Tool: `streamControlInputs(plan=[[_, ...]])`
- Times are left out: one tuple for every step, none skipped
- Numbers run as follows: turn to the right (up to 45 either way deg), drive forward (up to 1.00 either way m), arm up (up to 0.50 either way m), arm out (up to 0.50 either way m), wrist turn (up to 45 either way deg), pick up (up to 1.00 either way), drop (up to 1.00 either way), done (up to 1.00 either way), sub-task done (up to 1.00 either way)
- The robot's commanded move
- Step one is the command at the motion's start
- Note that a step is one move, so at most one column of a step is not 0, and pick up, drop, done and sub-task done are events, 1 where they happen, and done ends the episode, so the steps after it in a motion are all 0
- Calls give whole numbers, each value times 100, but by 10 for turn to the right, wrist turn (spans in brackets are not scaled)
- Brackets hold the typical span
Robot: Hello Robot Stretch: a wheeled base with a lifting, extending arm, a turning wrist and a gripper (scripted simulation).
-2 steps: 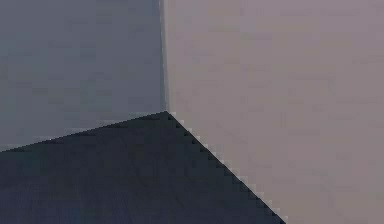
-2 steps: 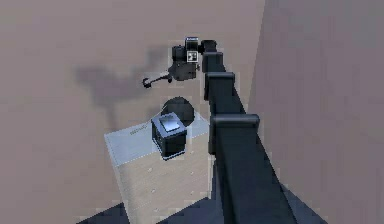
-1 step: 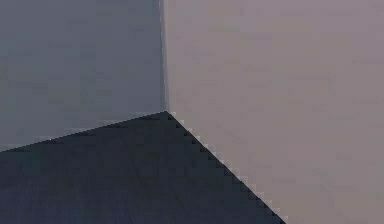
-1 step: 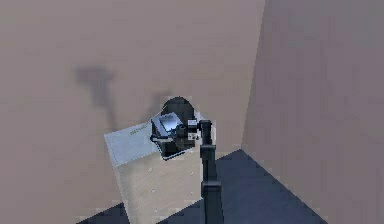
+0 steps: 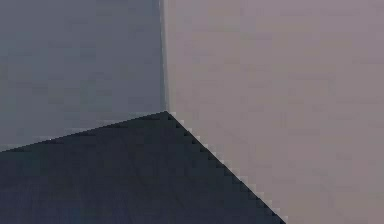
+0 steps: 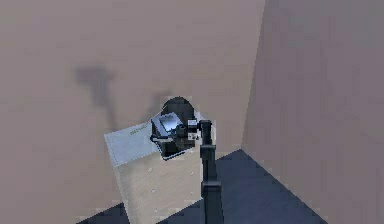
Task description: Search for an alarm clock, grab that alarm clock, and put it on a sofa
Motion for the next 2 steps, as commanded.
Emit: streamControlInputs(plan=[[0,0,10,0,0,0,0,0,0],[0,0,18,0,0,0,0,0,0]])
